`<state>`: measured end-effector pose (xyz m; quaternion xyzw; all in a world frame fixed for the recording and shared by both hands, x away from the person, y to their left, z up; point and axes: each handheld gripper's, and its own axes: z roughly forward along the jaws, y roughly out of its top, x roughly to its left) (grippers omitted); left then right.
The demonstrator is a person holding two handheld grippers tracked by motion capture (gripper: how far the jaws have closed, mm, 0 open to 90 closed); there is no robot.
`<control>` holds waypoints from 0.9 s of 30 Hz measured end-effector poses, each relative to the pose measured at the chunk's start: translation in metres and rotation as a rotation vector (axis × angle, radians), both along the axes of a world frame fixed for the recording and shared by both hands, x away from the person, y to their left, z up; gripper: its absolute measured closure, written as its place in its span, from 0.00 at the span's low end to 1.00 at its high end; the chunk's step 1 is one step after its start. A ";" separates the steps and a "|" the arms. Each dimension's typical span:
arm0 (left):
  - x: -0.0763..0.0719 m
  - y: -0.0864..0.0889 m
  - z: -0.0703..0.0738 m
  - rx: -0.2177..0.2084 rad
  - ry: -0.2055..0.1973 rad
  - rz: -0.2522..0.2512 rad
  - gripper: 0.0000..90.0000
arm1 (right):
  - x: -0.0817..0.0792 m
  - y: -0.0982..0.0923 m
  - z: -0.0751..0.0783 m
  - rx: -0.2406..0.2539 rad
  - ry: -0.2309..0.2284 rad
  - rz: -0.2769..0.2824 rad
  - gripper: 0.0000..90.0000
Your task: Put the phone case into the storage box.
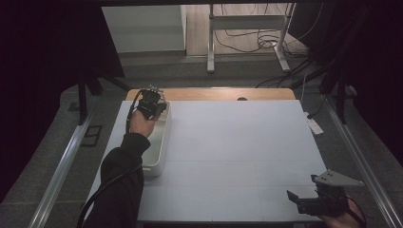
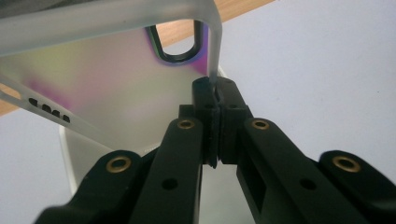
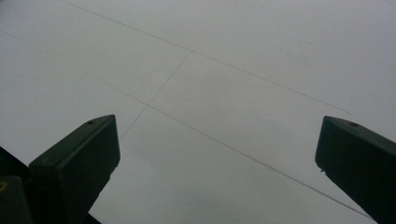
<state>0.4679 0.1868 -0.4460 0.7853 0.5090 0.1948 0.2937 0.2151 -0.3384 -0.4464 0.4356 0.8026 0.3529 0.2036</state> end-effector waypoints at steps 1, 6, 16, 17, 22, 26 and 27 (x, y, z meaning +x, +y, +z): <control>0.001 0.000 -0.001 0.001 0.003 0.003 0.98 | 0.000 0.000 0.000 0.000 0.000 0.001 0.00; 0.003 -0.001 -0.005 0.002 0.011 0.015 0.98 | 0.000 0.000 0.000 -0.003 0.000 0.002 0.00; 0.008 -0.002 -0.010 -0.022 0.020 0.021 0.97 | 0.000 0.001 0.000 -0.005 -0.001 0.007 0.00; 0.009 -0.002 -0.010 -0.025 0.019 0.025 0.97 | 0.000 0.001 0.000 -0.005 0.000 0.007 0.00; 0.011 -0.001 -0.011 -0.037 0.018 0.024 0.95 | 0.000 0.001 0.000 -0.006 -0.001 0.008 0.00; 0.013 -0.001 -0.011 -0.035 0.012 0.025 0.92 | 0.000 0.001 0.000 -0.006 -0.001 0.009 0.00; 0.013 -0.001 -0.011 -0.034 0.010 0.025 0.91 | 0.000 0.001 0.000 -0.006 -0.001 0.009 0.00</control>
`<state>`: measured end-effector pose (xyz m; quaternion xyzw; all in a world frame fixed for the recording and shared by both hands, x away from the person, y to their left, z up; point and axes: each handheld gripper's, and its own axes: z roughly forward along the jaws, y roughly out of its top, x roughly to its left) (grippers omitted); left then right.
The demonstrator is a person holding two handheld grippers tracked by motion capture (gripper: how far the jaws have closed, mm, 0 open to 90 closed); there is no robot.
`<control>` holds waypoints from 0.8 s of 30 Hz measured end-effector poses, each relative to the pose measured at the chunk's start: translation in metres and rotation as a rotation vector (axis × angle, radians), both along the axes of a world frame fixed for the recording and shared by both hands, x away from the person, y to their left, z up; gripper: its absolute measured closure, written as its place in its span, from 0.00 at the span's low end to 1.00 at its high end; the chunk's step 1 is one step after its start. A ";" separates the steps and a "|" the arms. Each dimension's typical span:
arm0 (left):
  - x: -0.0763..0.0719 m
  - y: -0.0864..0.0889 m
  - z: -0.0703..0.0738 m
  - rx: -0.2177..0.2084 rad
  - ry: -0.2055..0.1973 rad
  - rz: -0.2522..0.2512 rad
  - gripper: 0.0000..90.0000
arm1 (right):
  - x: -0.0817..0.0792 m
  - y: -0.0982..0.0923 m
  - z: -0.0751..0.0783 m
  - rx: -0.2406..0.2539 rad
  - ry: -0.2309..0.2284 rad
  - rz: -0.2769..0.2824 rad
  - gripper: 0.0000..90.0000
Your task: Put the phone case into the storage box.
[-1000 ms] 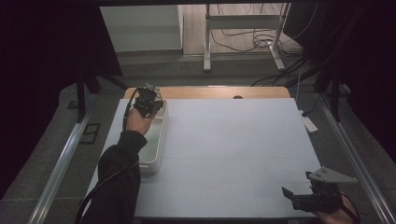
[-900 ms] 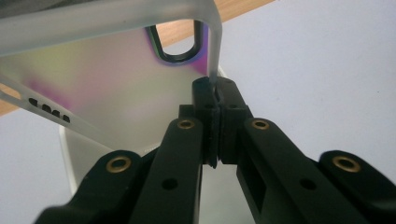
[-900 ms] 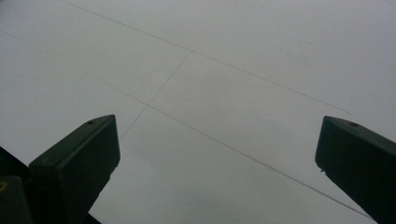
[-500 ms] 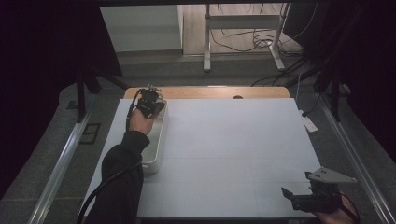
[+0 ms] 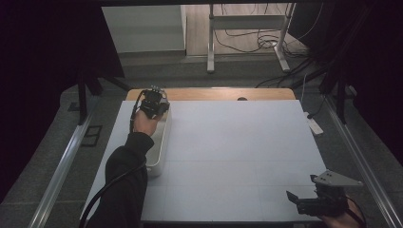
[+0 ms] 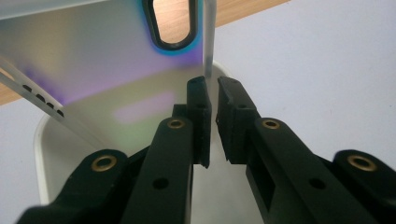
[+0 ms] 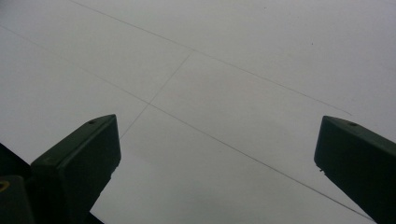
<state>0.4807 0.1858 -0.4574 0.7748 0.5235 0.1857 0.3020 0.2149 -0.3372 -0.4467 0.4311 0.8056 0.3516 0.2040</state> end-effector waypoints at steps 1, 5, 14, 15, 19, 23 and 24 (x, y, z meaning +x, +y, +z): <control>0.000 0.000 0.000 -0.003 -0.002 0.002 0.91 | 0.000 0.000 0.000 0.000 0.000 0.000 0.00; 0.001 0.000 0.000 -0.011 -0.003 0.009 0.89 | 0.000 0.000 0.000 -0.001 0.000 0.000 0.00; -0.001 0.001 0.002 -0.025 -0.015 0.003 0.84 | 0.000 0.000 0.000 -0.002 0.001 0.001 0.00; -0.002 0.002 0.002 -0.030 -0.017 0.002 0.84 | 0.000 0.000 0.000 -0.001 0.001 0.001 0.00; -0.004 0.004 0.003 -0.048 -0.020 0.001 0.80 | 0.000 0.000 0.000 -0.001 0.000 0.001 0.00; -0.006 0.007 0.004 -0.069 -0.025 -0.002 0.78 | 0.000 0.000 0.000 0.000 0.000 0.000 0.00; -0.007 0.008 0.004 -0.079 -0.029 -0.006 0.77 | 0.000 0.000 0.000 0.000 0.001 0.000 0.00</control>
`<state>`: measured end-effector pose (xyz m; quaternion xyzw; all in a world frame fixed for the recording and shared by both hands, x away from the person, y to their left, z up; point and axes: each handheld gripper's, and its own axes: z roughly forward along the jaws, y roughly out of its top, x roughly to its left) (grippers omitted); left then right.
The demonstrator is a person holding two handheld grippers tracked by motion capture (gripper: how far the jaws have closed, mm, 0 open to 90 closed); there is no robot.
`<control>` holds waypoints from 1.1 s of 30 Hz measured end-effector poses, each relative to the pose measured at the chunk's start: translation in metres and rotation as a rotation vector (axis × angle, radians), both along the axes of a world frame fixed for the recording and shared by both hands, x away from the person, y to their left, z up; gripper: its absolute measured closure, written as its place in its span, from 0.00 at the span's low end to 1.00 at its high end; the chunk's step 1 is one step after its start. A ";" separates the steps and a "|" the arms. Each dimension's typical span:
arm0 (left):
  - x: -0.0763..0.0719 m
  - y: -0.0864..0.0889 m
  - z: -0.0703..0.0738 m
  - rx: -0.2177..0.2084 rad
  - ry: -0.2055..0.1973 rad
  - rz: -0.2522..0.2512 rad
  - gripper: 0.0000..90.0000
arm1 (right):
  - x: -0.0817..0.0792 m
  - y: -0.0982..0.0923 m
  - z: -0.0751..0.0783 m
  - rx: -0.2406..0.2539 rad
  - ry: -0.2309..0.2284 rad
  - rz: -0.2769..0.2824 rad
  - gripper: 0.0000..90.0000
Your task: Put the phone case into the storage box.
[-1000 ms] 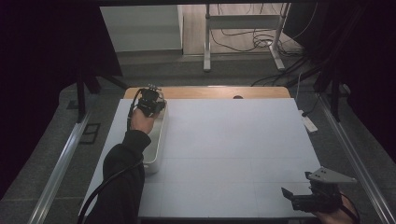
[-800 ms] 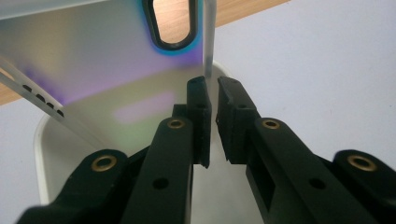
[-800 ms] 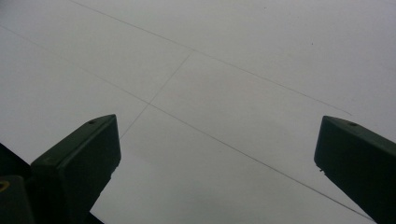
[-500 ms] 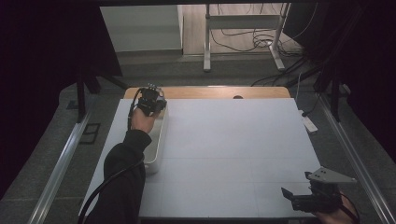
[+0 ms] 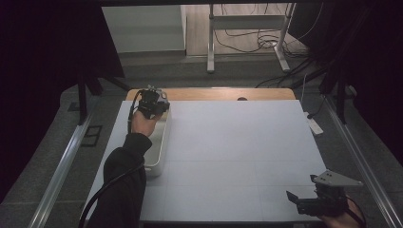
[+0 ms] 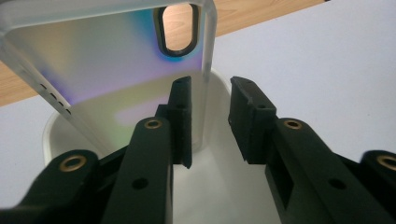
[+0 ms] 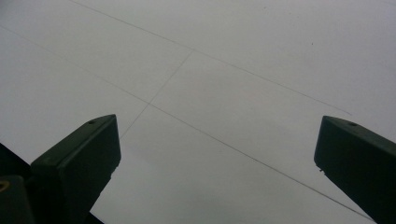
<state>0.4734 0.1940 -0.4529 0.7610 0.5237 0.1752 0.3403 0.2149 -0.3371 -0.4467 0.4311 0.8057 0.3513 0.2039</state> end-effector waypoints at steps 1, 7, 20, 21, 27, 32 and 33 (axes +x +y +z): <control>0.000 0.000 0.000 0.000 0.000 0.000 0.75 | 0.000 0.000 0.000 0.000 0.000 0.000 0.00; -0.004 -0.001 0.004 -0.010 -0.010 -0.020 0.71 | 0.000 0.000 0.000 -0.002 0.001 0.000 0.00; -0.011 0.003 0.008 -0.041 -0.029 -0.027 0.58 | 0.000 0.000 0.000 0.000 0.003 0.000 0.00; -0.012 0.003 0.008 -0.047 -0.031 -0.030 0.58 | 0.000 0.000 0.000 0.000 0.003 0.000 0.00; -0.018 0.004 0.010 -0.062 -0.051 -0.050 0.49 | 0.000 0.000 0.000 0.000 0.004 -0.002 0.00; -0.023 0.004 0.013 -0.069 -0.065 -0.066 0.42 | 0.000 0.000 0.000 -0.001 0.006 -0.002 0.00; -0.024 0.004 0.013 -0.072 -0.068 -0.067 0.40 | 0.001 0.000 0.000 -0.001 0.006 -0.001 0.00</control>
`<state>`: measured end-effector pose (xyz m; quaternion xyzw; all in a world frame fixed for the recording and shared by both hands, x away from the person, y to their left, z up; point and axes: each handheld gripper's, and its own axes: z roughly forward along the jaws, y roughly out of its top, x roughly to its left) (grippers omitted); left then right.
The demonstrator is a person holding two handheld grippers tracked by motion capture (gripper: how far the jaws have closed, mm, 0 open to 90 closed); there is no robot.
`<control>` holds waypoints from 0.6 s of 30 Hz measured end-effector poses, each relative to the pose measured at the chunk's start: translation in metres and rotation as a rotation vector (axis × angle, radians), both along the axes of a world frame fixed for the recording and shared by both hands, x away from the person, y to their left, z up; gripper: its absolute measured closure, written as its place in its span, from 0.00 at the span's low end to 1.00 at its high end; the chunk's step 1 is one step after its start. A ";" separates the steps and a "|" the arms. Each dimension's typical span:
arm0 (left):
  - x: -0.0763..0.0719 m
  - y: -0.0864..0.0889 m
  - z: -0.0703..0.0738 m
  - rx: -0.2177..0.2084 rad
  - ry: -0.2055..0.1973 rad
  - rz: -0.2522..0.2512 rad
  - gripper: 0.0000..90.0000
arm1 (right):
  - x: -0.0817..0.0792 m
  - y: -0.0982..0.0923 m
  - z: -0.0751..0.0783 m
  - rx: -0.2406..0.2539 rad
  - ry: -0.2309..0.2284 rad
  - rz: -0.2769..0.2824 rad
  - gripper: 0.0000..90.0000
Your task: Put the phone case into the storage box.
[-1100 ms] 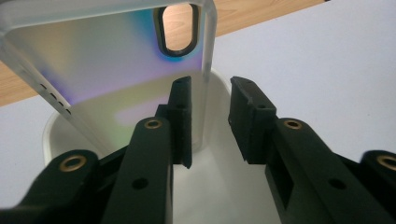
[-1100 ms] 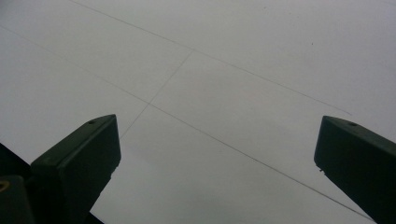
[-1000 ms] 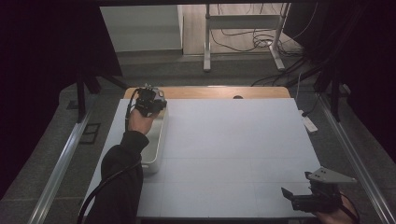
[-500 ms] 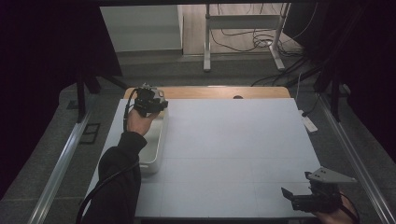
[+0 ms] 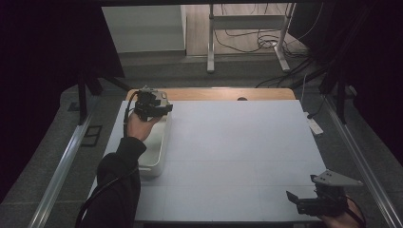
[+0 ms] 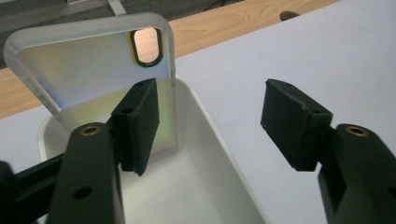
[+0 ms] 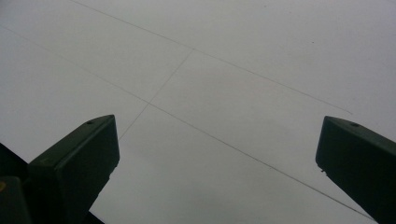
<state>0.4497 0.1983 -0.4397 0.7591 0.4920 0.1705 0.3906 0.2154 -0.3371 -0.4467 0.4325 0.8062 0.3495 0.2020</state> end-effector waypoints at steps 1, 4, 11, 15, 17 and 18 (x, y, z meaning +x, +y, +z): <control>-0.001 0.000 0.000 -0.004 -0.003 0.001 0.39 | 0.000 0.000 0.000 0.000 0.000 0.000 0.00; -0.004 0.002 0.000 -0.009 -0.007 -0.001 0.35 | 0.000 0.000 0.000 0.001 -0.001 0.000 0.00; -0.008 0.005 -0.002 -0.023 -0.007 -0.016 0.25 | 0.000 0.000 0.000 -0.001 0.002 0.002 0.00; -0.012 0.005 -0.002 -0.019 -0.006 -0.028 0.21 | 0.000 0.000 0.000 0.001 0.003 0.000 0.00; -0.013 0.005 -0.002 -0.022 -0.002 -0.036 0.19 | 0.000 0.000 0.000 0.000 0.002 0.001 0.00; -0.014 0.005 -0.002 -0.025 0.000 -0.040 0.18 | 0.000 0.000 0.000 -0.001 0.002 0.001 0.00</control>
